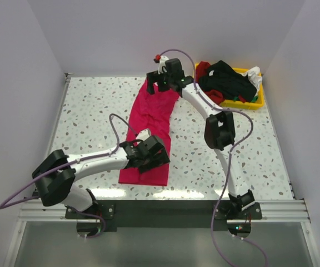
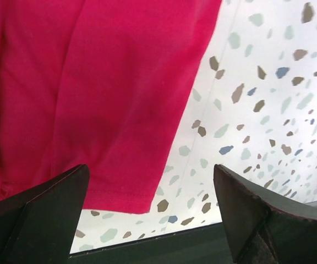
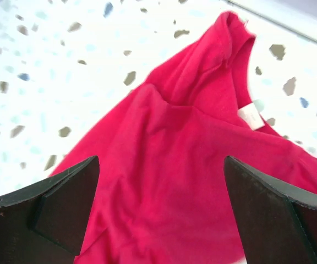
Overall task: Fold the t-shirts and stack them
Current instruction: Fold the tshirt
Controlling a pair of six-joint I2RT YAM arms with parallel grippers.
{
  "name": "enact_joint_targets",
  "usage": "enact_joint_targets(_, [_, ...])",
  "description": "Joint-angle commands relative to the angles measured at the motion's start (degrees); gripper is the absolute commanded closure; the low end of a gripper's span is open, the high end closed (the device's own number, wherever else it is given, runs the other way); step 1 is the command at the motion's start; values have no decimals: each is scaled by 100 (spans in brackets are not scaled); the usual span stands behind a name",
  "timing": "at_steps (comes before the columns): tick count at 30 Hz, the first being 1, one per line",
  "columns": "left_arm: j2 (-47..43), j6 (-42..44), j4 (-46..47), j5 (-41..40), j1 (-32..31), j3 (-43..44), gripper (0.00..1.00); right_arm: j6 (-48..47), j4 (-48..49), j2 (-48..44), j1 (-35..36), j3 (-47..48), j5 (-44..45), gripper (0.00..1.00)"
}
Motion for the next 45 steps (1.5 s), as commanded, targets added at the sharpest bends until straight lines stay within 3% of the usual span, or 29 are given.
enact_joint_targets(1, [-627,527,-607,-571,-37,340,0,131,-448,-1541,29,-53,-20,1])
enact_joint_targets(4, [-1093,554,-1564,-1089,15,270,0,860,-1012,-2647,29,-1210,472,1])
enact_joint_targets(6, [-1504,379,-2344,-1449,164,103,0,1378,-873,-3307,29,-2896,815,1])
enact_joint_targets(8, [-1813,352,-2576,-1442,401,-370,0,1834,-462,-4317,64,-4587,824,1])
enact_joint_targets(11, [-2385,773,-2472,-995,1191,-1170,0,2249,-467,-5408,431,-6173,1158,1])
enact_joint_targets(16, [-2843,922,-2279,-599,1466,-1882,0,2880,-863,-6095,1695,-7277,1308,1])
enact_joint_targets(19, [-2843,888,-2121,-317,1475,-2077,0,3600,-391,-6219,2215,-8259,1098,1])
enact_joint_targets(22, [-2834,792,-1998,-237,1492,-2270,3,4017,7,-6263,2559,-8641,992,2])
enact_joint_targets(27, [-2615,765,-1935,-439,1606,-2253,23,4272,60,-6166,2885,-8817,1027,4])
enact_joint_targets(30, [-2509,826,-1787,-449,1633,-2218,32,4342,77,-6070,3026,-8869,939,14])
enact_joint_targets(34, [-2369,923,-1540,-317,1650,-2244,38,4447,192,-5781,3324,-8931,851,20])
enact_joint_targets(35, [-2299,915,-1523,-317,1659,-2235,45,4509,122,-5710,3377,-8914,903,22])
enact_joint_targets(41, [-2202,1020,-1032,-71,1650,-2341,69,4571,201,-5323,3439,-8852,1167,42])
enact_joint_targets(42, [-2184,1055,-978,-10,1650,-2402,71,4579,183,-5296,3448,-8843,1228,51])
enact_joint_targets(43, [-2175,1073,-908,52,1650,-2437,81,4588,209,-5287,3448,-8860,1229,55])
enact_joint_targets(45, [-2158,1134,-767,210,1650,-2525,90,4606,288,-5366,3456,-8948,1212,73])
